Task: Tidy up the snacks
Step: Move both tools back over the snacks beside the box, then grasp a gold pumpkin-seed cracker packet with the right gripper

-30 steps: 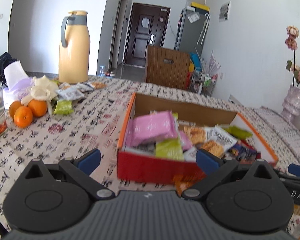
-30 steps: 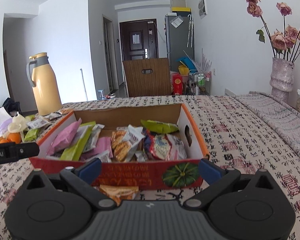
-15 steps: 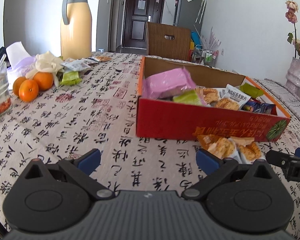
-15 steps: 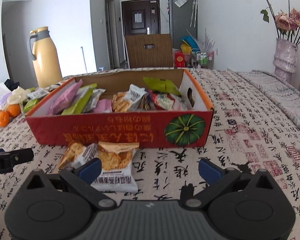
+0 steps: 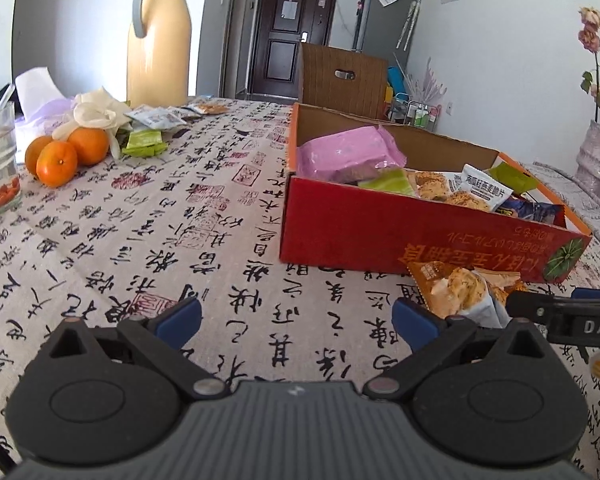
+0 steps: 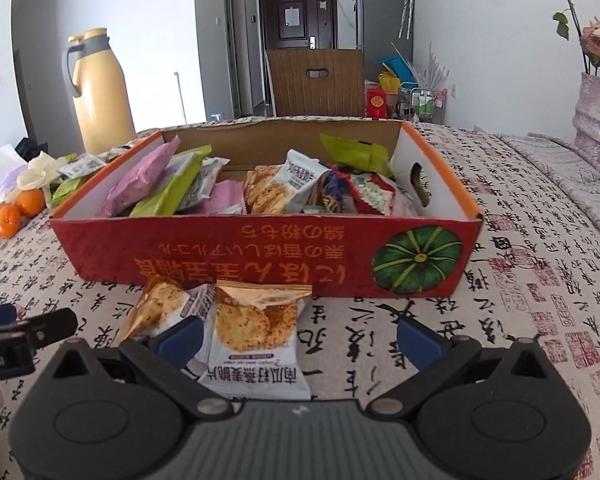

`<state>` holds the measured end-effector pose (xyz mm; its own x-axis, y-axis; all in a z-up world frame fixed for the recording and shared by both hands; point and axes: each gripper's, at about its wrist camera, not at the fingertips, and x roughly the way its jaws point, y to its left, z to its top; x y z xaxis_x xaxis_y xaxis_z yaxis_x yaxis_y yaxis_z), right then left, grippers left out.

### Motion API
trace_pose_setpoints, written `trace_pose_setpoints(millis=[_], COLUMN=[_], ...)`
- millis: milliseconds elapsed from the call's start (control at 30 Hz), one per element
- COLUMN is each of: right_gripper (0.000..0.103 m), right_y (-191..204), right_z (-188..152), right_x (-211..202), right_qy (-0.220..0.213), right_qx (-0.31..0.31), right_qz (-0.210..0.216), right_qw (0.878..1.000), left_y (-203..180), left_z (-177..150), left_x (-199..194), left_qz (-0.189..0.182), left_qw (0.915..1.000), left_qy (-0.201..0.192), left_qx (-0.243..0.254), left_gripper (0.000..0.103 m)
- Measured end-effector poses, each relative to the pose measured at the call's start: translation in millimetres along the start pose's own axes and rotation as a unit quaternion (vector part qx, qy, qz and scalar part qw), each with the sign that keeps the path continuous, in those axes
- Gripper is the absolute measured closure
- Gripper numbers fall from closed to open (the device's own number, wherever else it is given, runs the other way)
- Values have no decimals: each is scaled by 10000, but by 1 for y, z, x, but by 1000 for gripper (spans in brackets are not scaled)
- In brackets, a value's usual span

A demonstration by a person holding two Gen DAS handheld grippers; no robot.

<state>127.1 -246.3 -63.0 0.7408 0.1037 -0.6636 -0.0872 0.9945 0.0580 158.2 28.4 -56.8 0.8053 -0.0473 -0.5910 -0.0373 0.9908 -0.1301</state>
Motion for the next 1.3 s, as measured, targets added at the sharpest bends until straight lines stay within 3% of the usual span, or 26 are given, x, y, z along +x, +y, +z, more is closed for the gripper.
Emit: trace_pose_setpoints(millis=[267, 500, 633, 800, 1300], right_gripper=[7, 33, 58, 64, 64], right_y=[7, 8, 16, 17, -17], right_z=[2, -1, -4, -5, -9], right_x=[13, 20, 16, 13, -34], right_qy=[150, 189, 80, 27, -498], right_qx=[-121, -137, -347, -383, -136], right_qz=[-110, -72, 81, 131, 107], right_qw=[9998, 9997, 9993, 9992, 9986], left_y=[7, 8, 9, 10, -2], left_z=[1, 1, 1, 1, 8], left_x=[1, 3, 4, 5, 2], left_qz=[-62, -114, -128, -115, 241], left_qw=[9998, 9996, 9994, 9994, 9993], left_qy=[46, 92, 119, 135, 218], left_qx=[-198, -255, -288, -307, -169], left_gripper=[0, 0, 0, 0, 0])
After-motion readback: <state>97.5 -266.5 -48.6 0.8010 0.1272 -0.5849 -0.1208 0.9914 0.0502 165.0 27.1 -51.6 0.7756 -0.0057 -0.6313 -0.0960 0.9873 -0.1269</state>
